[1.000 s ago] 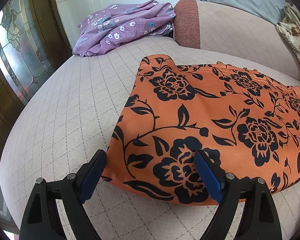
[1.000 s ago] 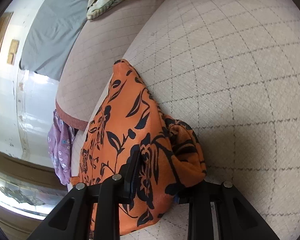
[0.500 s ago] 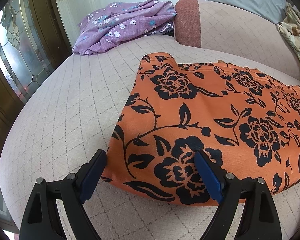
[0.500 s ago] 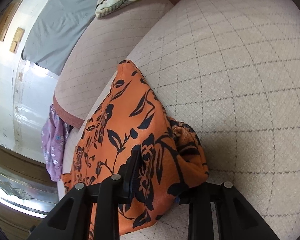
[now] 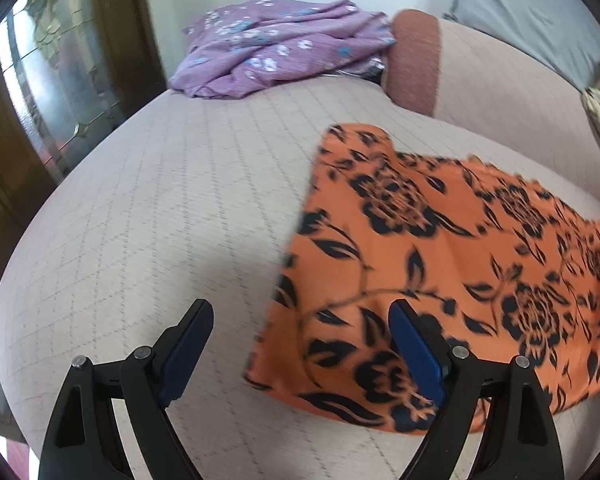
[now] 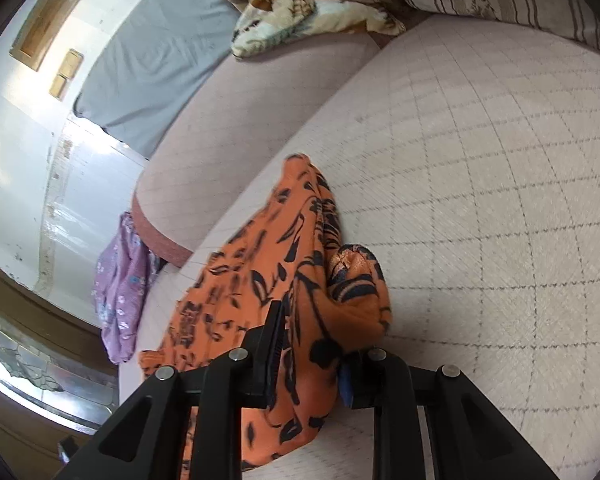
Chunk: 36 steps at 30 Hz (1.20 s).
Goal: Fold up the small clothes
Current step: 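Lift the folded shirt with the right tool and carry it aside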
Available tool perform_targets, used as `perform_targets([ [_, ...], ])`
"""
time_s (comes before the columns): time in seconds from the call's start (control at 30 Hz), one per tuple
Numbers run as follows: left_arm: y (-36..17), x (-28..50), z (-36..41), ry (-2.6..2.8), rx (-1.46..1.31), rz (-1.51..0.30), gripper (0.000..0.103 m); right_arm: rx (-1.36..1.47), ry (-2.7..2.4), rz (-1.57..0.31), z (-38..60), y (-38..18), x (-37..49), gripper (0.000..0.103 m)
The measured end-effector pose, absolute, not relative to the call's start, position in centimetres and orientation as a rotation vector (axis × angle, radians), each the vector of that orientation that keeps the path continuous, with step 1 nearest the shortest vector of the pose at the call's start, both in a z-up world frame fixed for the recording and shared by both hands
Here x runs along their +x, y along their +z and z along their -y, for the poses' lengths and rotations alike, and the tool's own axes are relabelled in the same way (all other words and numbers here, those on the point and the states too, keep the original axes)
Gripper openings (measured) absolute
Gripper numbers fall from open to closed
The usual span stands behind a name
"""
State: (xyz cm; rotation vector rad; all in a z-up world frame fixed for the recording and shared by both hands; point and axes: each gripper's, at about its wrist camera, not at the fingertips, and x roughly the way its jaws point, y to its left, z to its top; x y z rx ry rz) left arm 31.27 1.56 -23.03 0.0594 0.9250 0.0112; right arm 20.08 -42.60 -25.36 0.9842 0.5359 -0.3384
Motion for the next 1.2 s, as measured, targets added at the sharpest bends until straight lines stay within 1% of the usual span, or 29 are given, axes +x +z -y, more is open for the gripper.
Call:
perform_targets([
  [0.13, -23.2, 32.2, -3.3, 0.069, 0.034, -0.958, 0.090, 0.940, -0.389, -0.602, 41.8, -24.4, 21.1, 0.025],
  [0.2, -23.4, 32.4, -3.9, 0.072, 0.009, -0.977, 0.090, 1.003, -0.407, -0.683, 42.3, -26.1, 21.8, 0.026],
  [0.27, -23.4, 32.3, -4.1, 0.067, 0.006, -0.980, 0.090, 1.092, -0.400, -0.664, 43.0, -27.9, 21.3, 0.028],
  [0.3, -23.4, 32.1, -4.0, 0.062, 0.018, -0.976, 0.090, 1.144, -0.388, -0.626, 43.4, -28.8, 20.7, 0.033],
  [0.33, -23.4, 32.1, -3.9, 0.059, 0.026, -0.972, 0.090, 1.189, -0.375, -0.600, 43.7, -29.5, 20.2, 0.051],
  [0.37, -23.3, 32.0, -3.8, 0.055, 0.039, -0.968, 0.090, 1.265, -0.353, -0.559, 44.1, -30.7, 19.5, 0.059],
  [0.4, -23.3, 31.9, -3.7, 0.054, 0.049, -0.966, 0.090, 1.290, -0.332, -0.507, 44.2, -31.0, 19.0, 0.061],
  [0.47, -23.5, 32.0, -3.7, 0.059, 0.052, -0.969, 0.090, 1.273, -0.332, -0.465, 44.2, -30.9, 18.6, 0.063],
  [0.6, -23.9, 32.5, -3.8, 0.069, 0.044, -0.982, 0.090, 1.155, -0.317, -0.499, 43.5, -30.3, 20.7, 0.064],
  [0.63, -23.9, 32.5, -3.8, 0.070, 0.044, -0.981, 0.090, 1.131, -0.320, -0.503, 43.4, -30.2, 21.1, 0.058],
  [0.67, -23.8, 32.6, -3.8, 0.070, 0.045, -0.979, 0.090, 1.100, -0.330, -0.521, 43.3, -30.1, 21.7, 0.049],
  [0.7, -23.8, 32.6, -3.9, 0.071, 0.043, -0.978, 0.090, 1.093, -0.335, -0.535, 43.2, -30.1, 22.1, 0.027],
  [0.73, -23.7, 32.7, -4.0, 0.073, 0.040, -0.977, 0.090, 1.096, -0.335, -0.547, 43.2, -30.1, 22.4, 0.022],
  [0.83, -23.3, 33.1, -4.8, 0.080, 0.012, -0.974, 0.090, 1.060, -0.341, -0.525, 42.4, -28.9, 22.6, 0.019],
  [1.03, -22.4, 33.9, -7.5, 0.125, -0.065, -0.969, 0.090, 0.943, -0.267, -0.475, 39.1, -22.7, 24.1, 0.019],
  [1.2, -21.5, 34.3, -11.4, 0.206, -0.142, -0.945, 0.090, 0.826, -0.130, -0.480, 33.3, -17.1, 26.8, 0.019],
])
